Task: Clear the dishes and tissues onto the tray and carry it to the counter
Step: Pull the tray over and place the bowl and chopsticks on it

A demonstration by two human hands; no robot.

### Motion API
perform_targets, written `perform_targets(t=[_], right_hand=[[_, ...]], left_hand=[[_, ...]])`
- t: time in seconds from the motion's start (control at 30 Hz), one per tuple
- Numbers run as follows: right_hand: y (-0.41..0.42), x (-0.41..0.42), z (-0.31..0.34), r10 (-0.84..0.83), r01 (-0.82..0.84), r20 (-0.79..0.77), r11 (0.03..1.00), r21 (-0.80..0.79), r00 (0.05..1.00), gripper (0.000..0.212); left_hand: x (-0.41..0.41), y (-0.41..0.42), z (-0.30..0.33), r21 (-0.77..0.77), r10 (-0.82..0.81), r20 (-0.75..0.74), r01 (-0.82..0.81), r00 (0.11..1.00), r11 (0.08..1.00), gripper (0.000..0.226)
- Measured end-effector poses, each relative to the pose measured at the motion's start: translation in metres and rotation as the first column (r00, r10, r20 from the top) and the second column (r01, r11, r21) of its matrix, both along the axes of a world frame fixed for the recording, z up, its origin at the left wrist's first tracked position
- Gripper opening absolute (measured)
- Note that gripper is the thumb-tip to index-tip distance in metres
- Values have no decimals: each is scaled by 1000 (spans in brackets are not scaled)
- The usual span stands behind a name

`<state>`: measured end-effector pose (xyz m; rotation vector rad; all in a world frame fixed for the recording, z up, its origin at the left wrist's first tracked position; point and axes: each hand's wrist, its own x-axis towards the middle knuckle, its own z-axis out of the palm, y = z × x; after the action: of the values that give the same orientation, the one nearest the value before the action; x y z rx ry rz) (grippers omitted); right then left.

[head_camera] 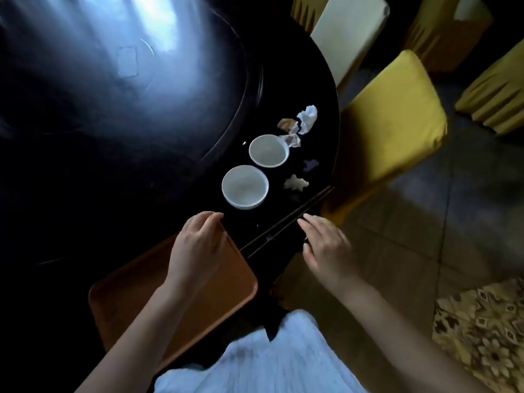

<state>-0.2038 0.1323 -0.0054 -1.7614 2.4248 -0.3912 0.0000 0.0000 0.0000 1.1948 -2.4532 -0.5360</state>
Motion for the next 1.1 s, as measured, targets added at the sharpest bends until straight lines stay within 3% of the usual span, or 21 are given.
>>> perform_targets(t=[0.17, 0.27, 0.47, 0.57, 0.7, 0.87, 1.1], right_hand=[[-38, -39, -20, 267, -242, -151, 956, 169, 952, 55], [-53, -54, -32, 357, -299, -141, 899, 321, 923, 64], [-68, -68, -47, 463, -383, -253, 871, 308, 849, 58], [-73, -73, -51, 502, -428, -281, 857, 286, 818, 43], [-80, -77, -51, 545, -475, -281, 834, 282, 790, 23], [-80, -83, -47, 586, -521, -261, 807, 280, 767, 23], [-75, -94, -48, 577, -542, -183, 814, 208, 796, 22]], left_hand=[[-45, -34, -30, 39, 99, 199, -109, 975, 993, 50], [-60, -51, -48, 42, 99, 286, -115, 953, 992, 55], [-71, -63, -78, 125, 23, 397, -79, 918, 989, 49], [-71, -62, -83, 183, 42, 296, -100, 954, 978, 42], [-78, -64, -80, 277, 227, 69, -238, 971, 931, 27], [-86, -63, -77, 395, 399, -104, -330, 911, 857, 55], [-88, -63, -79, 410, 452, -215, -340, 866, 846, 76]])
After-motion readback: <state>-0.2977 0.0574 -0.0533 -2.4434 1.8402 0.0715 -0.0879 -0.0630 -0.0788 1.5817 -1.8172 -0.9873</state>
